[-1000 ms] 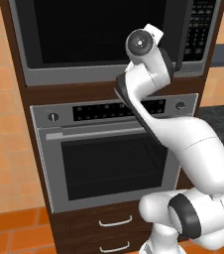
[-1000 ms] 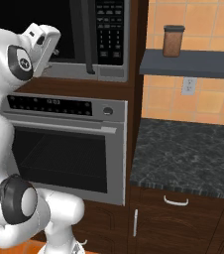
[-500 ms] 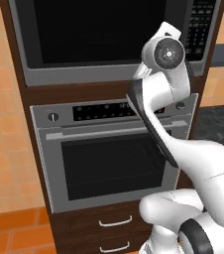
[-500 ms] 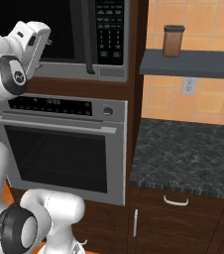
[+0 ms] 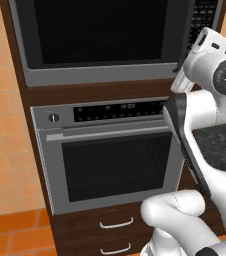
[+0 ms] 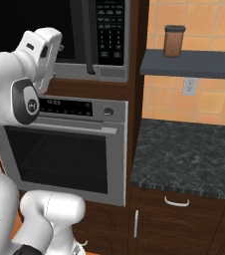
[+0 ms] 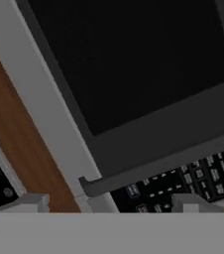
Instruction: Open the microwave, place the bowl with waffle inside the microwave, then close the microwave door and turn it on.
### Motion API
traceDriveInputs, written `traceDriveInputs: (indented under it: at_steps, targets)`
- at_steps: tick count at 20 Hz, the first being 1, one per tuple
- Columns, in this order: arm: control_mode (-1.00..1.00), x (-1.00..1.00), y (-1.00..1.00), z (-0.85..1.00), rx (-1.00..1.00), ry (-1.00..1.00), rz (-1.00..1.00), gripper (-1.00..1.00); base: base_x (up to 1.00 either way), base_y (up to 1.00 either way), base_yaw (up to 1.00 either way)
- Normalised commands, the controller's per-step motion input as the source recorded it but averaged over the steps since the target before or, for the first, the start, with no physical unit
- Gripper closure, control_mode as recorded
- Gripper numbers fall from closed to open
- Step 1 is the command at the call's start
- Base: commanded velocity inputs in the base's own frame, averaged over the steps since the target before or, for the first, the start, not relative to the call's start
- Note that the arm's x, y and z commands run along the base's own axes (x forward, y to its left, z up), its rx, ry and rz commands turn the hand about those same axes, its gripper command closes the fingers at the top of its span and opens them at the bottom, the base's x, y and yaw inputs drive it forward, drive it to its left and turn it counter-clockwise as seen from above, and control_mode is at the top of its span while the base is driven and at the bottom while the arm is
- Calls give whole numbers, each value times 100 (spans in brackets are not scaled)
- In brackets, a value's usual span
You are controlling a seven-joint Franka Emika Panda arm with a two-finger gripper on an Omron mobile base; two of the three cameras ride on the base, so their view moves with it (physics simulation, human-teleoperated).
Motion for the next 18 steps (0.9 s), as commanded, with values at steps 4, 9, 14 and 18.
traceDriveInputs:
  at_steps: [4,9,14,18]
  targets:
    - [-100,-14,-76,9,-58,15,6,-100,0,0,0]
    - [-100,-1,-73,3,-44,19,20,-100,0,0,0]
    - [-100,-3,-47,0,-12,3,46,-100,0,0,0]
    - [-100,-24,-8,11,-9,-5,37,-100,0,0,0]
